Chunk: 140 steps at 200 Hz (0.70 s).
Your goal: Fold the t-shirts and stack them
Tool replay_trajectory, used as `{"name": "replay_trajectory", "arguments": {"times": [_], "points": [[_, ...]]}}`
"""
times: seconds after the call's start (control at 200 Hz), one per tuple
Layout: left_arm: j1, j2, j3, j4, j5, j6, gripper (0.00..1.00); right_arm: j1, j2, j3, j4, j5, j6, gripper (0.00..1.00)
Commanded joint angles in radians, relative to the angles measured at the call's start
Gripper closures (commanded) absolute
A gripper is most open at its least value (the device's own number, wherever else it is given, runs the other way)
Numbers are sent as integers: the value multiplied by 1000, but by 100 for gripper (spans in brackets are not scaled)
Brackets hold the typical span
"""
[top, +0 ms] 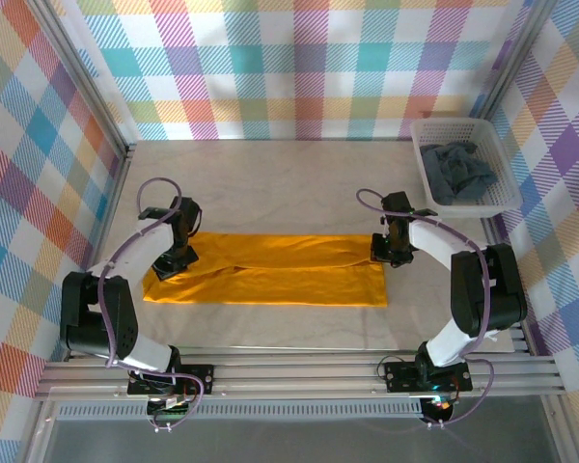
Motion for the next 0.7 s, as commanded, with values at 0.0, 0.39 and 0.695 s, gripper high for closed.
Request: {"name": "replay_trajectory", "arguments": {"times": [0.0,0.39,0.695], "points": [[-15,13,-9,-15,-23,-19,100,0,-71,16,-39,1,33,65],[-27,29,-4,-28,-39,-18,100,15,-19,64,-4,-131,123,74],[-38,49,-14,-27,-41,-21,100,29,90,23,-18,-140,158,86]]}}
